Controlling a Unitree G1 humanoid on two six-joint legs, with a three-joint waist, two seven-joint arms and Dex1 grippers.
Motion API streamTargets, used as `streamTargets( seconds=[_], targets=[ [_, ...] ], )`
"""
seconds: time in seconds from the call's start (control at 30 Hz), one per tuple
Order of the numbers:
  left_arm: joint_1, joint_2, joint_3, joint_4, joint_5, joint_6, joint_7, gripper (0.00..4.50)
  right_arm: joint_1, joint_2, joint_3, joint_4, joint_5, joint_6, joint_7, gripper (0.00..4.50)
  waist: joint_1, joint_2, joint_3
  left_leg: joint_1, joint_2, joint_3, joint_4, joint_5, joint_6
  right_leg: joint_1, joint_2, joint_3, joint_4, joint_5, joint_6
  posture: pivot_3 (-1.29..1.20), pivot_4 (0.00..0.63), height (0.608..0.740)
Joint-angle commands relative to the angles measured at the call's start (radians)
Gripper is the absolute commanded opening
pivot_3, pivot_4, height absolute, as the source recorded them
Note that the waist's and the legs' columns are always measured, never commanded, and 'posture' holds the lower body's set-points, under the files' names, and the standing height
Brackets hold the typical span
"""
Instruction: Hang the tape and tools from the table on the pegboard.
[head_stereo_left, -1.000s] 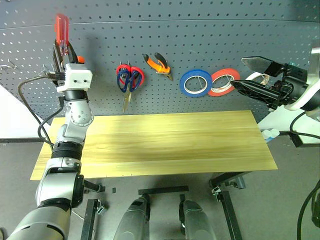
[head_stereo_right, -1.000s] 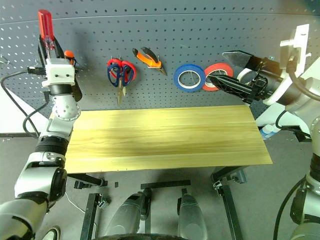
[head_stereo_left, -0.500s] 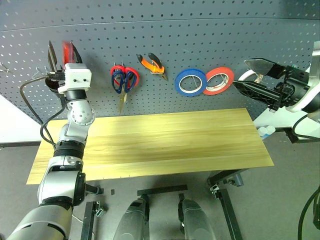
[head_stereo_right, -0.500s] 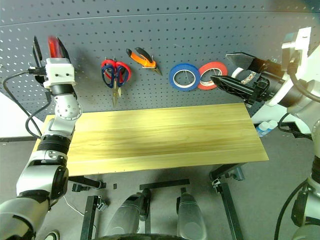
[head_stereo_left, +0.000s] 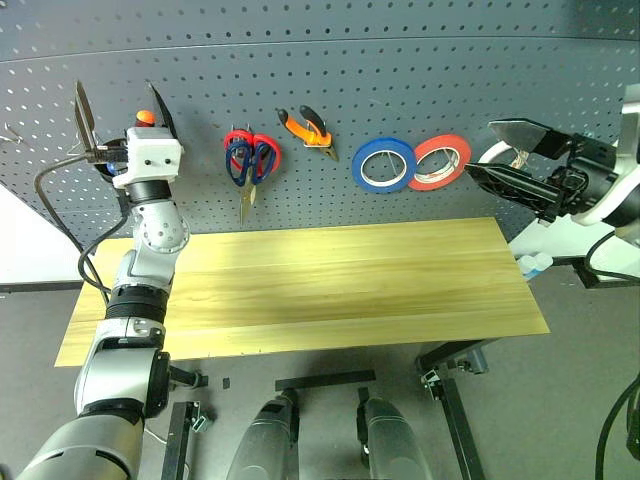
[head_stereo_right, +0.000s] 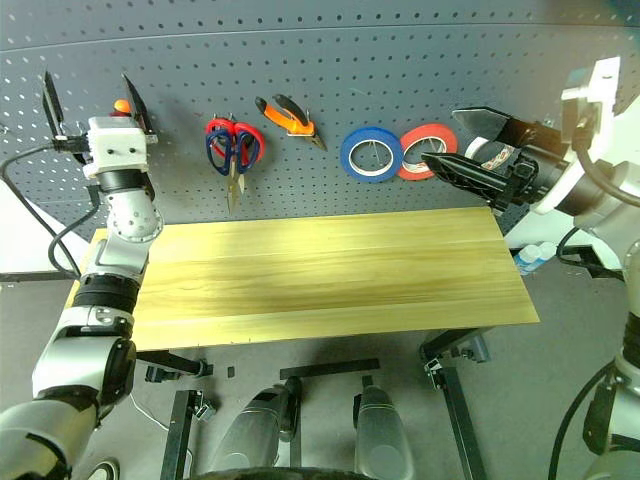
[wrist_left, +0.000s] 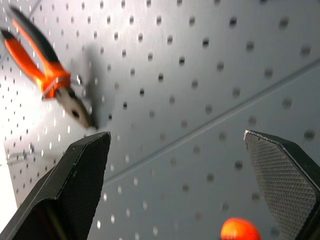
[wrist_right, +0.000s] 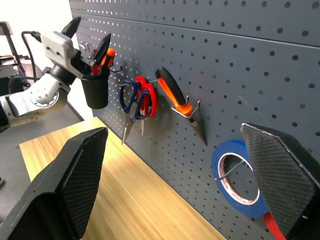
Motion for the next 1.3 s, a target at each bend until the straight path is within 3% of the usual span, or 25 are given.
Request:
streamTargets(
  seconds=[0.03,0.6,0.97,1.3],
  targets=[
    [0.028,-0.002,0.008,-0.152,-0.019,0.030,-0.051,4.47,-0.003,-0.016,-0.037,-0.030,0.002,-0.017,0.004,4.50,0.000,0.000,0.000,0.000,0.000,0.000,0.000,0.000,0.000,0.000,0.000,0.000,0.000,0.000,0.000,-0.12,0.190,0.738],
    [0.068,-0.010,0.029,-0.549,-0.100,0.209,-0.322,4.47,-0.011,-0.018,-0.043,-0.016,0.000,-0.030,0.028,4.50,0.001,0.000,0.000,0.000,0.000,0.001,0.000,0.000,0.000,0.000,0.000,0.001,0.001,0.000,0.000,-0.09,0.193,0.738],
    [0.028,-0.054,0.009,-0.570,-0.246,0.310,-0.511,4.47,0.022,-0.022,-0.088,-0.034,0.000,-0.026,0.022,4.50,0.001,0.000,0.000,0.000,0.000,0.001,0.001,0.000,0.000,0.000,0.000,0.001,0.001,0.000,0.000,-0.16,0.195,0.738],
    [-0.052,-0.117,-0.005,-0.564,-0.474,0.489,-0.771,4.47,0.102,-0.018,-0.176,-0.135,0.042,-0.012,-0.038,4.50,-0.026,0.000,0.000,0.000,0.001,0.002,0.002,0.000,0.000,0.001,0.000,0.001,0.000,0.000,0.000,-0.28,0.184,0.738]
  ],
)
